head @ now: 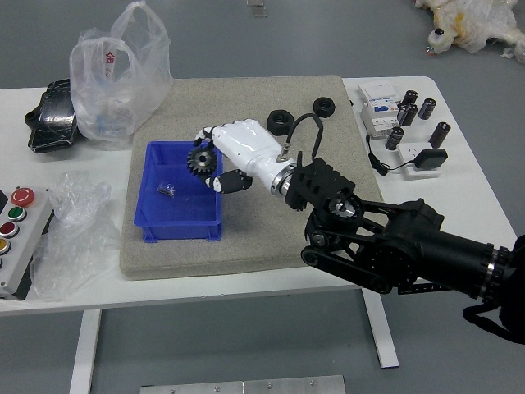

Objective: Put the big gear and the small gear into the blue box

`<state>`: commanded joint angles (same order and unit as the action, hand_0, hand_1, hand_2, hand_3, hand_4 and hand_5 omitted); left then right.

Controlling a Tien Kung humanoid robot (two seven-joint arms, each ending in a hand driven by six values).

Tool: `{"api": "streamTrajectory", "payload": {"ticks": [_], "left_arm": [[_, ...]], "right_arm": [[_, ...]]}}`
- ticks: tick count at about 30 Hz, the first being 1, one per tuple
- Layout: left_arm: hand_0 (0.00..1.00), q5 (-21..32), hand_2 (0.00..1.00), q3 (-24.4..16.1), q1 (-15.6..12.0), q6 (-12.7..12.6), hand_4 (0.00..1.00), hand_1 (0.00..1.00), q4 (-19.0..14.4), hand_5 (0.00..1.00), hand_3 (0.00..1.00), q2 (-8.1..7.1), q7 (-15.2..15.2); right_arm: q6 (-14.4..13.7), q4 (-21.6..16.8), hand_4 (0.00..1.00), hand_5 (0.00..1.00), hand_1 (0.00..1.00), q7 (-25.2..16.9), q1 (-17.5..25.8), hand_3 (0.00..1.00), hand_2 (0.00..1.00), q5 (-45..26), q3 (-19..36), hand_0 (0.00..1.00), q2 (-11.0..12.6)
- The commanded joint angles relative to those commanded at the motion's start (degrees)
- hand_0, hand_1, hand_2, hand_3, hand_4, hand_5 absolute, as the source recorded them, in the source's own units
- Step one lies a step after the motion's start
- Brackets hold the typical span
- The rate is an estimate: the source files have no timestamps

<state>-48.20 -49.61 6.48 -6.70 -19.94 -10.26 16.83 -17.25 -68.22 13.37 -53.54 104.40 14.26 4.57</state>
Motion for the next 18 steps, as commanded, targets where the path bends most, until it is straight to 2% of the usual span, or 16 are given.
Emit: {"api": "streamTrajectory", "payload": {"ticks": [2,7,8,18], "left_arm": [[0.626,0.0,0.504,0.0,0.0,0.0,0.632,0.463,0.0,0.285,0.641,-0.06,0.0],[0.626,-0.4,0.504,-0.3,-0.2,0.0,0.632,0.463,-0.1,0.285,0.641,-0.15,0.4],[0.625,-0.5,0.504,-0.4,-0.2,0.0,0.632,0.463,-0.1,0.285,0.641,-0.15,0.4],[0.625,-0.5,0.504,-0.2,0.0,0.1,0.632,0.463,-0.1,0.284,0.641,-0.06,0.3]], "right_arm": [[-0.1,-0.3,0.497,0.002,0.555,-0.3,0.0,0.541,0.48,-0.3,-1.6,0.567,-0.7],[0.0,0.6,0.497,0.002,0.555,-0.8,0.2,0.541,0.48,-1.0,-4.3,0.567,-1.7],[0.0,0.7,0.5,0.002,0.58,-0.9,0.3,0.549,0.563,-1.2,-4.5,0.586,-1.8],[-0.7,3.0,0.496,0.002,0.604,-1.8,0.4,0.55,0.583,-2.5,-5.0,0.585,-2.3]]}}
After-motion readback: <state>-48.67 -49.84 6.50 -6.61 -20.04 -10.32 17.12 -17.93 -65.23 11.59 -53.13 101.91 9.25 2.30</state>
